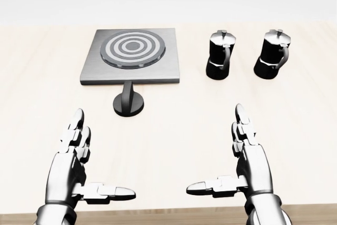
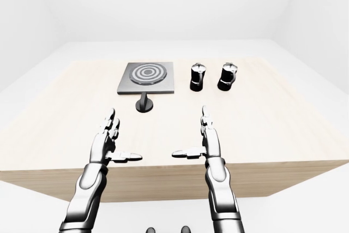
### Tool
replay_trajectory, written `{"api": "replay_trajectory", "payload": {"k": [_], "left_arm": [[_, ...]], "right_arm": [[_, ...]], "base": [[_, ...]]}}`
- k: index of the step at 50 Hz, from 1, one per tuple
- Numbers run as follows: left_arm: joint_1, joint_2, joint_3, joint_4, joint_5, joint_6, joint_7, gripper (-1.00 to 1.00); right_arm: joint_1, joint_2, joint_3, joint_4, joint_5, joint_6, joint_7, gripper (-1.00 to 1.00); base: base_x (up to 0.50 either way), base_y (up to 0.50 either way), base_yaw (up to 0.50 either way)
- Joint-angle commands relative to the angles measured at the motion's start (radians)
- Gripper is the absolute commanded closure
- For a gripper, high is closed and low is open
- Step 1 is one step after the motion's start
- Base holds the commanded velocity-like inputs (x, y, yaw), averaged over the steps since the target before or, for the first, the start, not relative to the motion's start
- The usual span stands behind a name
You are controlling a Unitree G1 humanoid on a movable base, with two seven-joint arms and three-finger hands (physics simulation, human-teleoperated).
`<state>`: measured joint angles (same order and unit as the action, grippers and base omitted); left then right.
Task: Turn off the stove.
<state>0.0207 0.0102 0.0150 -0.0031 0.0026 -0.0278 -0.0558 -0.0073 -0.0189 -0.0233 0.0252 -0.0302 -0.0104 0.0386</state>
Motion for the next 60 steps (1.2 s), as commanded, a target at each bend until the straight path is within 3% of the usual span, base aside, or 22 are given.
{"api": "replay_trajectory", "payload": {"k": [1, 7, 12, 15, 23, 25, 30, 36, 48, 53, 55, 60], "left_arm": [[-0.005, 0.003, 0.004, 0.012, -0.012, 0.003, 0.000, -1.00], [-0.001, 0.002, 0.005, -0.008, -0.017, 0.020, -0.002, -1.00], [-0.001, 0.002, 0.001, -0.005, -0.012, 0.016, -0.002, -1.00], [-0.005, 0.002, 0.003, 0.009, -0.002, -0.003, 0.006, -1.00], [-0.009, 0.003, 0.003, 0.021, -0.006, -0.005, 0.000, -1.00], [-0.006, 0.002, 0.004, 0.007, -0.018, 0.011, -0.008, -1.00], [-0.012, 0.003, 0.007, 0.007, -0.023, 0.023, -0.006, -1.00], [-0.012, 0.003, 0.006, 0.014, -0.021, 0.013, -0.004, -1.00], [-0.006, 0.003, 0.005, 0.000, -0.022, 0.024, -0.005, -1.00], [-0.008, 0.003, 0.003, 0.012, -0.014, 0.010, -0.003, -1.00], [-0.005, 0.002, 0.001, 0.005, -0.012, 0.014, -0.003, -1.00], [-0.004, 0.001, 0.002, 0.005, -0.013, 0.012, -0.004, -1.00]], "right_arm": [[-0.002, 0.000, 0.001, 0.007, -0.005, -0.004, 0.001, -1.00], [0.000, 0.001, 0.001, -0.004, -0.002, 0.008, 0.001, -1.00], [-0.002, 0.000, 0.000, 0.006, -0.001, 0.000, 0.002, -1.00], [0.000, 0.001, 0.001, 0.001, -0.001, 0.003, 0.003, -1.00], [-0.001, 0.000, 0.000, 0.002, 0.000, 0.004, 0.003, -1.00], [0.001, 0.001, 0.002, -0.003, -0.005, 0.004, 0.000, -1.00], [-0.001, 0.000, 0.002, 0.001, -0.008, 0.001, -0.001, -1.00], [-0.001, 0.000, 0.000, -0.001, -0.005, 0.006, 0.000, -1.00], [-0.005, 0.000, -0.002, 0.013, 0.001, -0.001, 0.000, -1.00], [-0.007, -0.001, -0.003, 0.018, 0.003, -0.003, 0.000, -1.00], [-0.001, 0.001, 0.000, -0.003, 0.000, 0.012, -0.001, -1.00], [-0.001, 0.000, -0.002, 0.003, 0.002, 0.007, -0.001, -1.00]], "base": [[0.00, 0.19, 0.00], [0.00, 0.19, 0.00], [0.00, 0.19, 0.00], [0.00, 0.19, 0.00], [0.00, 0.19, 0.00], [0.00, 0.19, 0.00], [0.00, 0.19, 0.00], [0.00, 0.19, 0.00], [0.00, 0.19, 0.00], [0.00, 0.19, 0.00], [0.00, 0.19, 0.00], [0.00, 0.19, 0.00]]}}
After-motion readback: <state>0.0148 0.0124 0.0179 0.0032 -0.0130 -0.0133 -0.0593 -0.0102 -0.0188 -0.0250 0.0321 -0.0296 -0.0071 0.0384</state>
